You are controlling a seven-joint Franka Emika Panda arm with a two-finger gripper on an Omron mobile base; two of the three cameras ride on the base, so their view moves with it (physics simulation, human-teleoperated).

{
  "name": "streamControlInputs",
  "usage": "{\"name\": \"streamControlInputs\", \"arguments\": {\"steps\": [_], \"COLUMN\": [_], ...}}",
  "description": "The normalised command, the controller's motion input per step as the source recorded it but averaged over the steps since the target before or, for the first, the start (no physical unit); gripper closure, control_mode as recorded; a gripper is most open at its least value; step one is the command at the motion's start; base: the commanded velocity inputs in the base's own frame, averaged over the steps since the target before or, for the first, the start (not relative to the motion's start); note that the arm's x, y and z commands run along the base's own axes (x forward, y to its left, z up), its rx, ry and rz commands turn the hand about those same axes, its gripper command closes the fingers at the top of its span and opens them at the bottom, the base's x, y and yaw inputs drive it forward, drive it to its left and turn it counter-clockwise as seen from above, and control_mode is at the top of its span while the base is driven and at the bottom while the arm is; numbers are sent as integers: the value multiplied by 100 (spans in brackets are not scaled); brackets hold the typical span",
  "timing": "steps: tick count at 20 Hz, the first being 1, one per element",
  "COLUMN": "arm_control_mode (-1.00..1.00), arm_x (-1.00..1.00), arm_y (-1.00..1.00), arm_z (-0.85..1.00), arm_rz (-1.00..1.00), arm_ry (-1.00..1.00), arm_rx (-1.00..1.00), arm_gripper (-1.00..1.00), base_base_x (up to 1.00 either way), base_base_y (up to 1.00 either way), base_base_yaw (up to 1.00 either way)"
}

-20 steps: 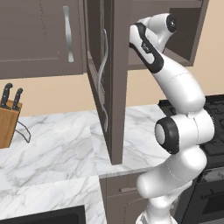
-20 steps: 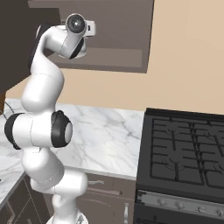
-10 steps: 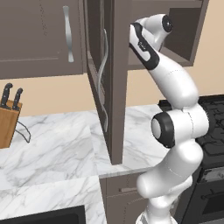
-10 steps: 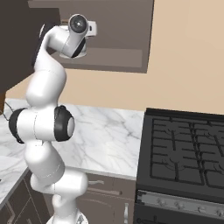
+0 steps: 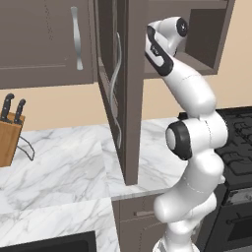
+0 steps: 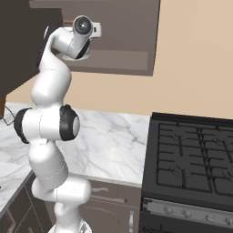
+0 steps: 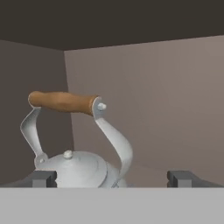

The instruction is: Open the cabinet, pick the kettle from the cabinet, and place it in the sink.

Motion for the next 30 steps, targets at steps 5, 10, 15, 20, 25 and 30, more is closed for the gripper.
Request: {"name": "streamControlInputs", "arguments": {"steps": [5, 10, 15, 20, 25, 30], "arm_control_mode": [-100, -100, -100, -100, -100, -100], "arm_x": [28, 27, 26, 25, 23, 6], "arm_y": [0, 0, 3, 5, 6, 6], "arm_z": [0, 0, -1, -4, -3, -12], "arm_rz": [0, 0, 0, 0, 0, 0], "arm_ry": [0, 0, 0, 0, 0, 0], "arm_rx": [0, 0, 0, 0, 0, 0], "arm_gripper": [-100, -100, -100, -100, -100, -100], "base_base_x": [0, 0, 0, 0, 0, 0], "base_base_y": [0, 0, 0, 0, 0, 0], "base_base_yaw": [0, 0, 0, 0, 0, 0]}}
